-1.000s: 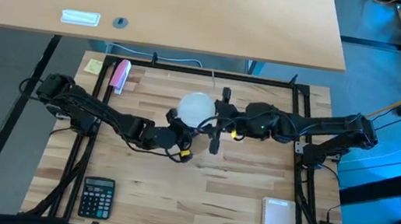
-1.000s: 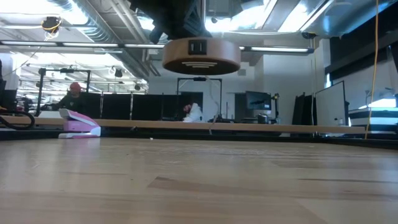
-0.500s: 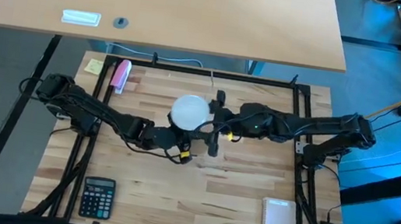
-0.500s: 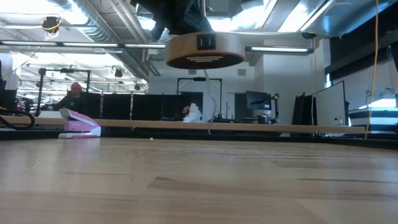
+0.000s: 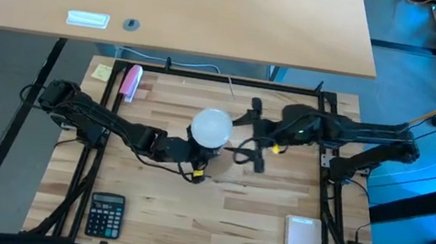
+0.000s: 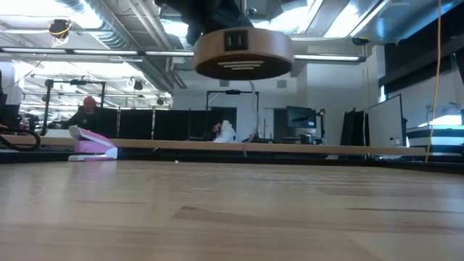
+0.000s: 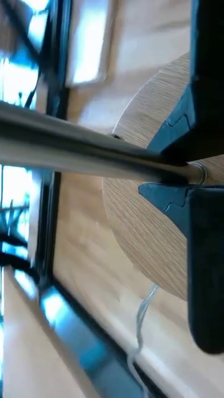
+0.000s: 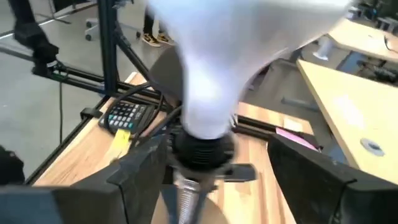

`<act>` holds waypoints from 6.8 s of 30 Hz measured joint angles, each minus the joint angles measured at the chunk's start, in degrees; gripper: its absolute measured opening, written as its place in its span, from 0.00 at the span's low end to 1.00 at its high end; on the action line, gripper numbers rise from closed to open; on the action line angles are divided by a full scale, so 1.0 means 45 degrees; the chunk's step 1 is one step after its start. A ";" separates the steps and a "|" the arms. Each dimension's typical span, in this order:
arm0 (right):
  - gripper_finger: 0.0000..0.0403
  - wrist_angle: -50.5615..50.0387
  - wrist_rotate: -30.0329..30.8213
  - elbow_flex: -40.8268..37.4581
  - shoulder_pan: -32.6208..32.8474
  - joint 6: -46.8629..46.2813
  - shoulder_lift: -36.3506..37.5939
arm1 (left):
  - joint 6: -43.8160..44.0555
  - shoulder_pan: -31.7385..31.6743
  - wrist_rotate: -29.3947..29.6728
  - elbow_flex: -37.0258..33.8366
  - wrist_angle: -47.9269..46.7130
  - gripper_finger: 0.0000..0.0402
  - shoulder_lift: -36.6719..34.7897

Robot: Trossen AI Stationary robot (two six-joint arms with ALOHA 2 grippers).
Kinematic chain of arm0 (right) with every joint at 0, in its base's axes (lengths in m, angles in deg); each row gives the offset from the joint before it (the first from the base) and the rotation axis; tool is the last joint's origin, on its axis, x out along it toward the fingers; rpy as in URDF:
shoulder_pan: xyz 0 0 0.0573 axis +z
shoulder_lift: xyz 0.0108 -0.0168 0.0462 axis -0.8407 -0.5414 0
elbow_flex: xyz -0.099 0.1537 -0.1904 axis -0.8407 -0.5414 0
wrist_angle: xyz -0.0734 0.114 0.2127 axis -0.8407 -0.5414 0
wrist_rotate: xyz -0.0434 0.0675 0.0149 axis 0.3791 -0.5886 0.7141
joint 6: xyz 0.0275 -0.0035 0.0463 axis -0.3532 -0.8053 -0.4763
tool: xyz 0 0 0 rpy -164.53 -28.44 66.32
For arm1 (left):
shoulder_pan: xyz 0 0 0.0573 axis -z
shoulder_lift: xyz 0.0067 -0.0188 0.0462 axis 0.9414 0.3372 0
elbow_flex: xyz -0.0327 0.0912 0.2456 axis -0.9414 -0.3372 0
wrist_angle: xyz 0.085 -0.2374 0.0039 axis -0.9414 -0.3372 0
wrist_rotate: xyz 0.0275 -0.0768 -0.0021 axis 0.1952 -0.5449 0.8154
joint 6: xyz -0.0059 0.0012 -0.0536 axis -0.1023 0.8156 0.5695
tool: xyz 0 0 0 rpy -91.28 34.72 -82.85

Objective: Screw lightbulb
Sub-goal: Insert the white lightbulb into the lamp

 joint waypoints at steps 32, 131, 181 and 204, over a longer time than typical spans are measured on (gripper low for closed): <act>0.63 0.6171 -1.1980 0.0018 -0.2049 -0.1856 -0.2880 | -0.1584 0.0019 -0.6876 -0.0034 0.0838 0.07 0.0262; 0.74 0.1099 -0.6558 0.0018 -0.1256 -0.0588 -0.0939 | -0.2081 0.0316 -0.5762 -0.0024 0.2019 0.07 0.0534; 0.39 0.2895 -0.6245 0.0853 -0.1396 -0.1695 -0.2544 | -0.0116 0.0129 -0.3878 -0.0058 0.0260 0.07 0.0105; 0.39 0.2055 0.4375 0.0872 0.0317 -0.2410 -0.2518 | 0.1828 0.0719 0.4848 0.0209 -0.0930 0.07 0.0206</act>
